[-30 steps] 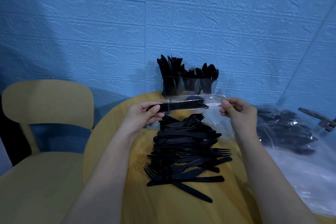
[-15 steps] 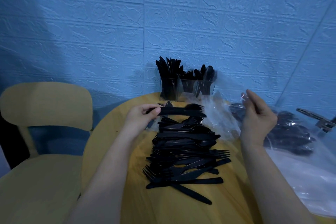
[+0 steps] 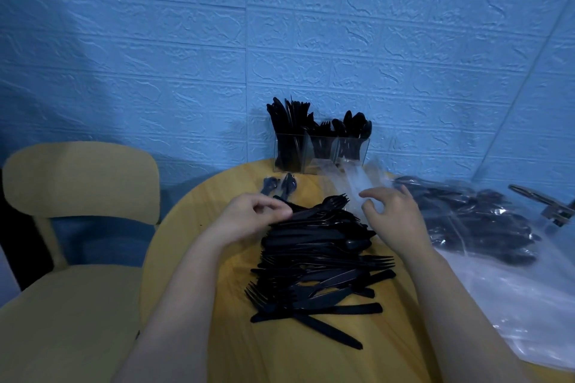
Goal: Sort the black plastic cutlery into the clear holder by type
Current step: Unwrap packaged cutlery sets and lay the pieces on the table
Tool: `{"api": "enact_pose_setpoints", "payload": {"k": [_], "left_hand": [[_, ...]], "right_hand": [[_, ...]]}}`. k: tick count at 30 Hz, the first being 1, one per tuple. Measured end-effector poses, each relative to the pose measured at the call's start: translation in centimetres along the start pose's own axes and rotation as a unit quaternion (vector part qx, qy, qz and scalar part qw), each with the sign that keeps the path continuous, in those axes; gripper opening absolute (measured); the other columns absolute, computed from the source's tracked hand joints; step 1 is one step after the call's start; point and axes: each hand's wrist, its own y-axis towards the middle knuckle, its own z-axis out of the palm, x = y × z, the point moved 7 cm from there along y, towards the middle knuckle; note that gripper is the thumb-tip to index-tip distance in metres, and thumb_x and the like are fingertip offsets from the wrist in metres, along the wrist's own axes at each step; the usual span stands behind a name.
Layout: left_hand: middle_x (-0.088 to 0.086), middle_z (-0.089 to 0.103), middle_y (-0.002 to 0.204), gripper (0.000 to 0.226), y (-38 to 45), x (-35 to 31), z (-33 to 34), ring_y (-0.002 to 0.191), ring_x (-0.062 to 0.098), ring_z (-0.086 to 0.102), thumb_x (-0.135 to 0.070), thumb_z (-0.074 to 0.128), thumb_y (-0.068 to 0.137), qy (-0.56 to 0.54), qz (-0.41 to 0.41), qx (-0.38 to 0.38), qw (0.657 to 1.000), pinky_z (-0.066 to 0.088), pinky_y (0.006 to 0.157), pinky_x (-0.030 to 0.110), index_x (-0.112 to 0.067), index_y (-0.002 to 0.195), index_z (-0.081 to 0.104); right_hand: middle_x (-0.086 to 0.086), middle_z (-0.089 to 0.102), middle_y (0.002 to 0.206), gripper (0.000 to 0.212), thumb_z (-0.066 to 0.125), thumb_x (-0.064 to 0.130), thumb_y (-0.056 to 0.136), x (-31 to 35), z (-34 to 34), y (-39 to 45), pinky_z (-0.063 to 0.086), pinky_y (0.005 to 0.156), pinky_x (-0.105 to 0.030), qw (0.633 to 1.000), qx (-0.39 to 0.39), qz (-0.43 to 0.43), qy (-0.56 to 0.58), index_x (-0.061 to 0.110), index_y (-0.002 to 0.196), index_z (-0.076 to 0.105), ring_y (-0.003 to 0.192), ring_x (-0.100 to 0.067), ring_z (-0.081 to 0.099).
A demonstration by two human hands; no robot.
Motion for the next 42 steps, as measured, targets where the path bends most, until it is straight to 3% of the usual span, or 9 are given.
{"api": "enact_pose_setpoints", "payload": {"k": [4, 10, 16, 26, 31, 34, 36, 38, 42], "left_hand": [[-0.004, 0.067, 0.11, 0.02, 0.3, 2.8, -4.3, 0.095, 0.01, 0.056, -0.028, 0.06, 0.092, 0.043, -0.058, -0.214, 0.974, 0.04, 0.078, 0.023, -0.019, 0.107, 0.069], [-0.001, 0.066, 0.109, 0.039, 1.3, 5.7, -3.0, 0.102, 0.019, 0.06, -0.043, 0.067, 0.084, 0.161, -0.149, -0.172, 0.96, 0.05, 0.089, 0.035, -0.016, 0.113, 0.065], [-0.003, 0.059, 0.09, 0.017, 1.4, 5.6, -2.9, 0.091, 0.019, 0.059, -0.031, 0.069, 0.085, 0.166, -0.161, -0.17, 0.958, 0.05, 0.082, 0.033, -0.021, 0.095, 0.06], [0.002, 0.06, 0.085, 0.008, -1.6, 2.9, -6.9, 0.078, 0.017, 0.057, -0.009, 0.064, 0.088, -0.034, -0.047, -0.421, 0.905, 0.038, 0.066, 0.019, -0.014, 0.086, 0.057], [0.008, 0.065, 0.08, 0.016, -0.8, -0.4, -4.6, 0.061, 0.011, 0.064, 0.003, 0.066, 0.083, -0.226, 0.031, -0.281, 0.932, 0.053, 0.055, 0.015, -0.011, 0.08, 0.058], [0.009, 0.066, 0.079, 0.012, -0.5, -2.4, -2.2, 0.057, 0.006, 0.064, 0.003, 0.066, 0.082, -0.235, 0.059, -0.178, 0.954, 0.053, 0.057, 0.015, -0.008, 0.08, 0.061], [0.006, 0.067, 0.077, 0.014, -0.5, -2.8, -1.5, 0.058, 0.009, 0.062, 0.001, 0.068, 0.081, -0.216, 0.073, -0.15, 0.962, 0.053, 0.06, 0.017, -0.011, 0.078, 0.063], [0.004, 0.068, 0.077, 0.015, -0.5, -2.9, -1.4, 0.06, 0.011, 0.062, -0.002, 0.07, 0.08, -0.192, 0.082, -0.147, 0.967, 0.054, 0.062, 0.019, -0.015, 0.076, 0.064], [-0.001, 0.068, 0.074, 0.017, -0.7, -3.2, -1.7, 0.064, 0.01, 0.063, -0.005, 0.071, 0.08, -0.167, 0.104, -0.174, 0.965, 0.055, 0.064, 0.021, -0.02, 0.072, 0.067]], "right_hand": [[0.0, 0.068, 0.111, 0.023, 0.052, 0.014, 0.091, 0.8, -0.8, 0.0, 0.009, 0.118, -0.03, 0.998, -0.052, -0.023, 0.026, 0.013, 0.105, 0.071, 0.11, -0.014, 0.056], [-0.003, 0.07, 0.102, 0.019, 0.056, 0.005, 0.088, 1.9, -1.3, -0.3, 0.015, 0.115, -0.03, 0.992, -0.097, -0.058, 0.052, 0.008, 0.096, 0.073, 0.102, -0.019, 0.061], [-0.003, 0.07, 0.1, 0.019, 0.056, 0.004, 0.087, 2.0, -0.8, -0.3, 0.018, 0.113, -0.028, 0.992, -0.092, -0.069, 0.043, 0.008, 0.095, 0.073, 0.1, -0.02, 0.061], [0.006, 0.066, 0.106, 0.02, 0.056, 0.01, 0.091, 2.7, -0.8, -0.5, 0.034, 0.083, -0.001, 0.99, -0.035, -0.035, 0.132, 0.015, 0.102, 0.072, 0.099, -0.004, 0.055], [0.01, 0.065, 0.111, 0.03, 0.063, 0.029, 0.089, 3.7, 0.0, -0.4, 0.049, 0.08, -0.007, 0.95, 0.052, 0.031, 0.306, 0.024, 0.119, 0.061, 0.093, 0.001, 0.062], [0.003, 0.06, 0.117, 0.06, 0.064, 0.031, 0.082, 3.9, 0.6, -0.4, 0.058, 0.078, -0.028, 0.868, 0.062, 0.09, 0.484, 0.023, 0.136, 0.04, 0.094, -0.017, 0.069], [-0.005, 0.059, 0.118, 0.067, 0.069, 0.034, 0.072, 3.5, 0.3, -0.3, 0.059, 0.074, -0.032, 0.815, 0.043, 0.113, 0.566, 0.023, 0.132, 0.042, 0.095, -0.023, 0.069], [-0.012, 0.059, 0.119, 0.054, 0.072, 0.03, 0.067, 3.0, -0.6, 0.0, 0.058, 0.071, -0.031, 0.808, 0.024, 0.108, 0.579, 0.02, 0.117, 0.056, 0.1, -0.024, 0.066], [-0.011, 0.067, 0.089, 0.026, 0.071, 0.016, 0.069, 2.9, -1.7, 0.2, 0.057, 0.066, -0.028, 0.823, 0.039, 0.091, 0.56, 0.013, 0.093, 0.064, 0.081, -0.019, 0.067]]}}
